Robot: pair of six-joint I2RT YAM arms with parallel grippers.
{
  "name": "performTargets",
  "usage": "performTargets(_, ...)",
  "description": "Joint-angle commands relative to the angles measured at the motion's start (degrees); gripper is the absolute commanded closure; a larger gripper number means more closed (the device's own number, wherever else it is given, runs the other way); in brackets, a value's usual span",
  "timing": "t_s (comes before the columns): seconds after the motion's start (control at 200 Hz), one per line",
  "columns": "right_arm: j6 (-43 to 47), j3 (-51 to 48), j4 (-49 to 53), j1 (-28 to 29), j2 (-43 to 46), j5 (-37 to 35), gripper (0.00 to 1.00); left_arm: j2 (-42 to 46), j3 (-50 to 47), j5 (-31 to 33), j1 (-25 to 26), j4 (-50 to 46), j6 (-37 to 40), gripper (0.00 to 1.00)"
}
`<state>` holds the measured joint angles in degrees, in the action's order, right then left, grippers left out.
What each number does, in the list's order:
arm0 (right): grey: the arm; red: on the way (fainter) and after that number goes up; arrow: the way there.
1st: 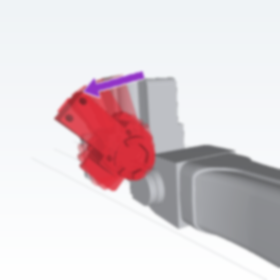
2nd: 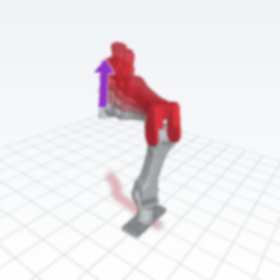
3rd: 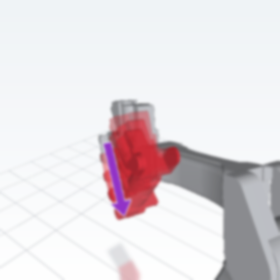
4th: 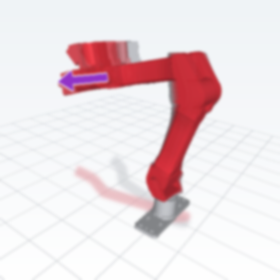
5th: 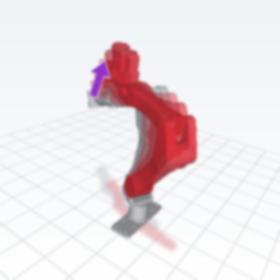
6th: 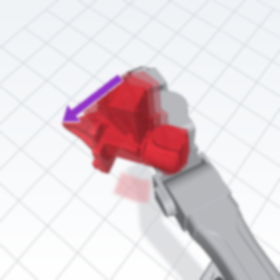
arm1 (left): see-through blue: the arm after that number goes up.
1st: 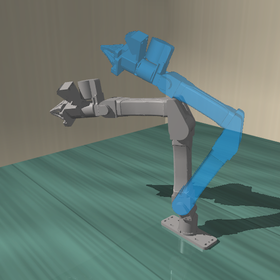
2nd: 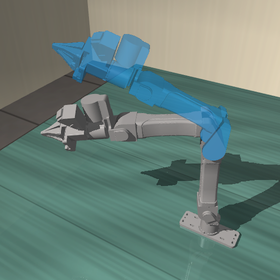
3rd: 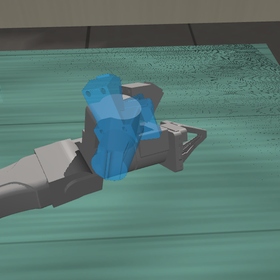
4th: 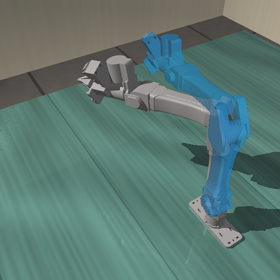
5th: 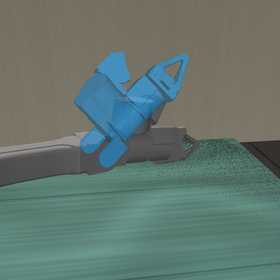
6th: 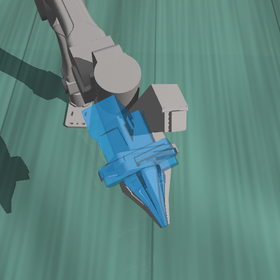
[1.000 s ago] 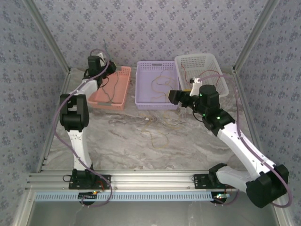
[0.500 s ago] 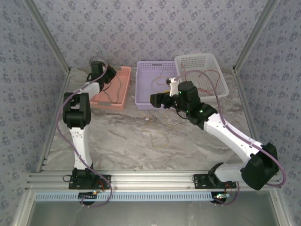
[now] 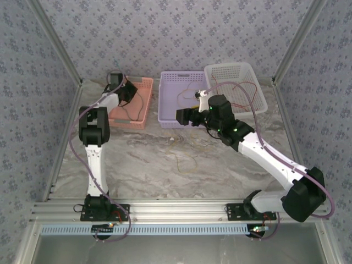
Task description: Untangle the cables
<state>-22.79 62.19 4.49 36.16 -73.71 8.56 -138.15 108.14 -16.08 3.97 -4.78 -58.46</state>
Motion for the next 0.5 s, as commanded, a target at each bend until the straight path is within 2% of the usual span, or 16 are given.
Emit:
performTargets(0.0,0.9,1.1,-0.3,0.0,0.8,-1.0,0.15,-1.6,3.3,-0.6,0.0,-7.7,-2.1,1.0)
performTargets(0.14,1.0,1.0,-0.3,-0.1,0.9,-1.2,0.15,-3.3,7.9,-0.8,0.0,-12.9,-3.0,1.0)
performTargets(0.245,1.0,1.0,-0.4,-0.2,0.8,-1.2,0.15,-3.8,8.6,-1.9,0.0,-13.2,-4.0,1.0)
performTargets(0.325,1.0,1.0,-0.4,-0.1,0.6,-1.2,0.15,-3.8,8.9,-3.2,0.0,-12.2,-4.0,0.87)
performTargets(0.43,1.1,1.0,-0.4,-0.2,0.5,-1.2,0.15,-3.2,9.5,-4.6,0.0,-11.9,-3.3,0.64)
performTargets(0.495,1.0,1.0,-0.5,-0.3,0.4,-1.2,0.15,-1.8,9.0,-5.1,0.0,-11.8,-3.1,0.56)
